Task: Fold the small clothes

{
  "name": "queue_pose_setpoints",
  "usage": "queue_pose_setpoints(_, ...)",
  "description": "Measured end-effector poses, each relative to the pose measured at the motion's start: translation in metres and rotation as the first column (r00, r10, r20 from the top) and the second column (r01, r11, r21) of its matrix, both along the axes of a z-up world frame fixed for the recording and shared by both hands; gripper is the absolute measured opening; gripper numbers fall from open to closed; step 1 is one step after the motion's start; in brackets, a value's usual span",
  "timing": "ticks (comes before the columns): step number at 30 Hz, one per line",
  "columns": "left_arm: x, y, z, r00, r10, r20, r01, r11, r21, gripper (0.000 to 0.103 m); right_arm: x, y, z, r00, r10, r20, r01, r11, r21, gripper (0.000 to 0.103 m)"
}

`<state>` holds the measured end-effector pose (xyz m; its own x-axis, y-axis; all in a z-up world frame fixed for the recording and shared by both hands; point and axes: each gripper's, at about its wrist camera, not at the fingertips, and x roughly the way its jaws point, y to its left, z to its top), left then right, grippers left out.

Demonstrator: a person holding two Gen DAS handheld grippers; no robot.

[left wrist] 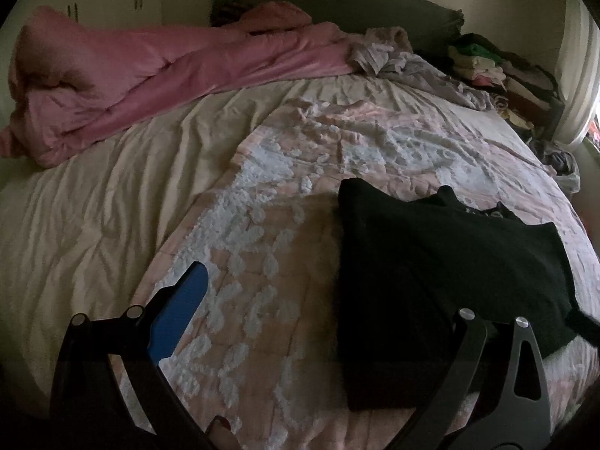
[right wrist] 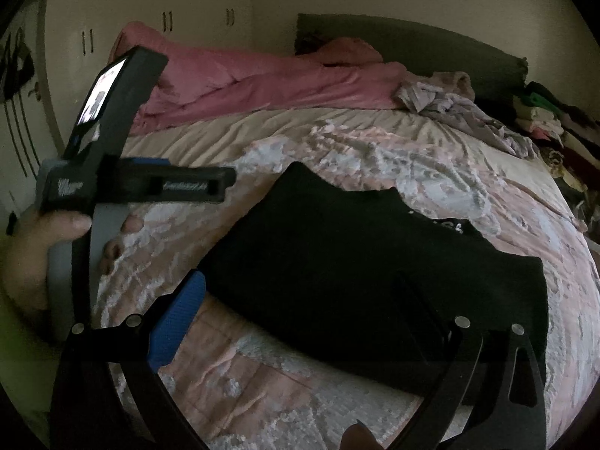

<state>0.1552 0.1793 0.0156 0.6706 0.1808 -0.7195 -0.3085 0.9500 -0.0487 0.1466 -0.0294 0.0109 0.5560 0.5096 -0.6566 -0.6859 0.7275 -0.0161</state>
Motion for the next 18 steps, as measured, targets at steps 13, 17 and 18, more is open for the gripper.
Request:
queue_pose_setpoints(13, 0.036, 0.002, -0.012, 0.999, -0.01, -0.032, 0.01, 1.0, 0.009, 0.093, -0.002, 0.02, -0.032, 0.999, 0.049, 0.001, -0.048, 0.995, -0.083, 0.098)
queue_pose_setpoints(17, 0.045, 0.0, -0.019, 0.999, -0.016, -0.048, 0.017, 1.0, 0.019, 0.093, -0.002, 0.027, -0.045, 0.998, 0.057, 0.008, -0.056, 0.99, -0.127, 0.098)
queue_pose_setpoints(18, 0.047, 0.0, -0.021, 0.998, -0.017, -0.055, 0.019, 1.0, 0.021, 0.093, -0.002, 0.029, -0.048, 0.998, 0.058, 0.009, -0.056, 0.989, -0.138, 0.098)
